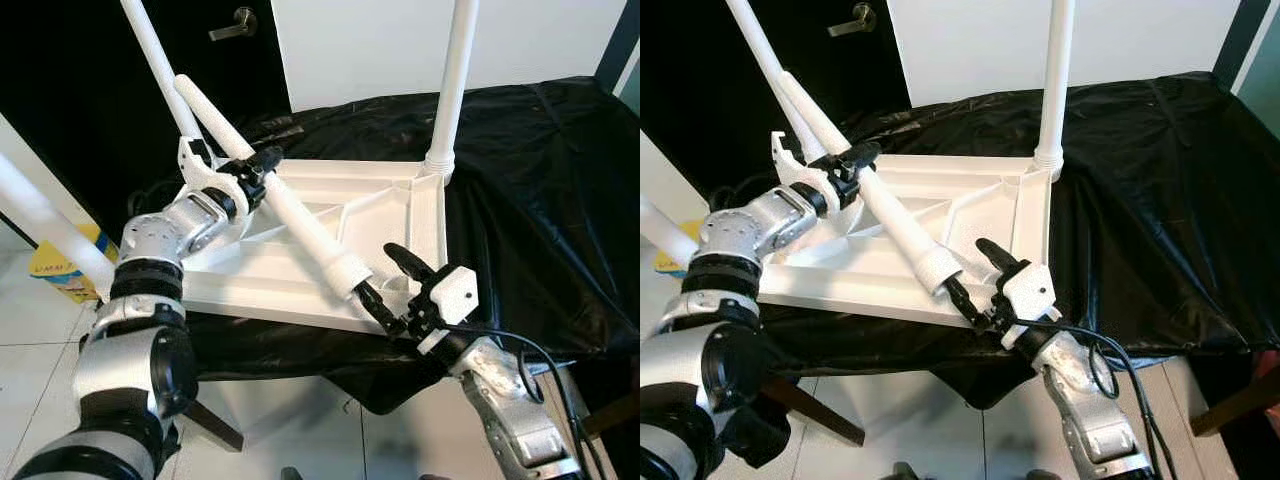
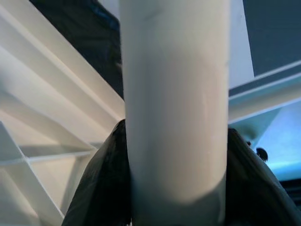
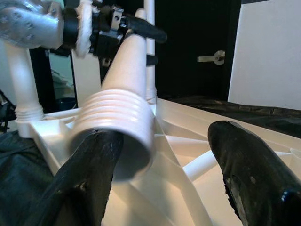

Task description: Building children table

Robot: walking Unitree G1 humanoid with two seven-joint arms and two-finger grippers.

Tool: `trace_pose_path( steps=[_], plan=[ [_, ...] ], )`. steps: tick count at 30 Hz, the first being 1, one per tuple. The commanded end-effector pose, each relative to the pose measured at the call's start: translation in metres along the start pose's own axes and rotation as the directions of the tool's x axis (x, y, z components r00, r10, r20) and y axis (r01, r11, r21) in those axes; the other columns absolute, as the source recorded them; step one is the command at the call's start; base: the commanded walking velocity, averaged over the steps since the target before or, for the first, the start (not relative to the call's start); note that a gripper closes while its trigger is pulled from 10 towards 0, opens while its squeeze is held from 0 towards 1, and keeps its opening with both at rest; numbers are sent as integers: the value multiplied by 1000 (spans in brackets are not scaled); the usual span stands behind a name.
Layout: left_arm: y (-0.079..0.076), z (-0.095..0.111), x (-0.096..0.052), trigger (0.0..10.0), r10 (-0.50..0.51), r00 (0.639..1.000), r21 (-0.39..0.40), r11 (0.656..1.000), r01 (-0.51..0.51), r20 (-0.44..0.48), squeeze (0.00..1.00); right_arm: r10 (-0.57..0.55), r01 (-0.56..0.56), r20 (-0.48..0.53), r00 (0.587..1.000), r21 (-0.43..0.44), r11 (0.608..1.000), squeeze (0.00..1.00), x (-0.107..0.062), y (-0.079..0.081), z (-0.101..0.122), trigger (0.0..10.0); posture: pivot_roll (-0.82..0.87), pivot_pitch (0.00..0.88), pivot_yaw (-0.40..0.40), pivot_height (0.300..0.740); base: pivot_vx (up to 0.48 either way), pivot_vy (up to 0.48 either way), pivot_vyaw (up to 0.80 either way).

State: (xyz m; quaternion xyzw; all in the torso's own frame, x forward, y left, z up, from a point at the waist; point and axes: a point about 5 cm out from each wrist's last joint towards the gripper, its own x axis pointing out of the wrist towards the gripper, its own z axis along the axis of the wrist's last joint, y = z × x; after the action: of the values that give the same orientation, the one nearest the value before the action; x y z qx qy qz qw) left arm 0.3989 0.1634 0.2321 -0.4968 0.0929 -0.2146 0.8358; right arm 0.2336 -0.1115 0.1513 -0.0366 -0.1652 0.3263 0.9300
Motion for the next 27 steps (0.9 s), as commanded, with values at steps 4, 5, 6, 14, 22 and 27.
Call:
trace_pose_path(
  steps=[4, 5, 6, 14, 22, 27],
  plan=[
    [-14, 17, -2, 10000, -239, 969, 32, 971, 237, 62, 0, 36, -36, 2, 999, 23, 999, 0, -9, 3, 3, 10000, -191, 20, 146, 740, 0, 0, 0],
    [-12, 21, -2, 10000, -214, 974, 50, 976, 211, 78, 0, 39, -38, -12, 999, 27, 999, 0, -13, 1, 2, 10000, -194, 16, 142, 740, 0, 0, 0],
    [-11, 22, -2, 10000, -202, 976, 68, 978, 196, 82, 0, 39, -39, -18, 999, 16, 999, 0, -15, -1, 2, 10000, -196, 17, 142, 740, 0, 0, 0],
    [-19, 19, 2, 10000, -228, 972, 258, 943, 208, 51, 0, -2, 4, -38, 999, 31, 1000, 0, -17, -18, 7, 10000, -202, 19, 127, 740, 0, 0, 0],
    [-51, 0, 13, 10000, -332, 943, 497, 814, 301, -26, 0, -20, 21, -39, 999, 48, 999, 0, 0, -34, 19, 10000, -207, 13, 110, 740, 0, 0, 0],
    [-74, -18, 18, 10000, -400, 912, 640, 678, 362, -93, 0, 15, -13, -82, 997, 30, 999, 0, 20, -35, 21, 10000, -211, 7, 102, 740, 0, 0, 0]
  ],
)
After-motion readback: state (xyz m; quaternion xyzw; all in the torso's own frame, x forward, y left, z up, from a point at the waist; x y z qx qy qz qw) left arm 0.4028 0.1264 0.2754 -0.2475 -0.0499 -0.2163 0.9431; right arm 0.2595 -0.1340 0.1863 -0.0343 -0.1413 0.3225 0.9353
